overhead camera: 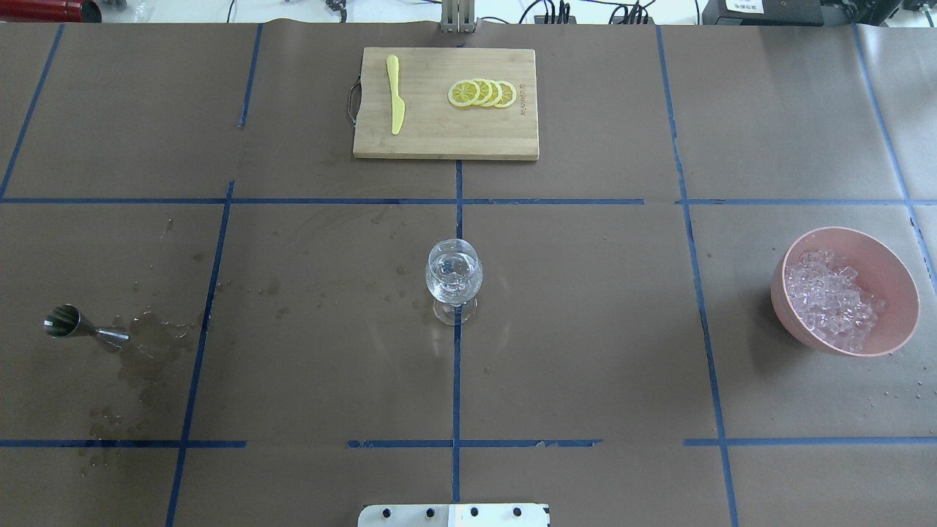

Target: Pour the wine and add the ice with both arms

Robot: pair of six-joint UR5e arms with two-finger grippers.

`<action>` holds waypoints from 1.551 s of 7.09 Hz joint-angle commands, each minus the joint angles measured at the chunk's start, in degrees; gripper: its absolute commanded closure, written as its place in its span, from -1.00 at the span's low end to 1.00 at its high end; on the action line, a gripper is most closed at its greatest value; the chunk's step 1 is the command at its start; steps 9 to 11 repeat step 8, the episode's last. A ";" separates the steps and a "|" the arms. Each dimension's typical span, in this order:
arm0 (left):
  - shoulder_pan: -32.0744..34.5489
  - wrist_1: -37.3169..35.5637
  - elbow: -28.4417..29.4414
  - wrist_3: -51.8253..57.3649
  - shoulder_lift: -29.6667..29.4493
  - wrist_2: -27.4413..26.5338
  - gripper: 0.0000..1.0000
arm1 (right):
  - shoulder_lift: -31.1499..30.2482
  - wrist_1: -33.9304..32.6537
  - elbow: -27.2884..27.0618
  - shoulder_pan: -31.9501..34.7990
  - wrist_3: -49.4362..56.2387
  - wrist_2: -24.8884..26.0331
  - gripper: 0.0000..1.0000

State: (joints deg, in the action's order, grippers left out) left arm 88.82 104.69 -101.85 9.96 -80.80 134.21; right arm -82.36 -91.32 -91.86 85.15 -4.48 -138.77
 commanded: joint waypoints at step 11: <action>-0.40 -0.01 2.18 -0.03 -1.46 -0.09 -1.00 | -1.40 0.09 0.19 -1.57 0.09 -0.10 -1.00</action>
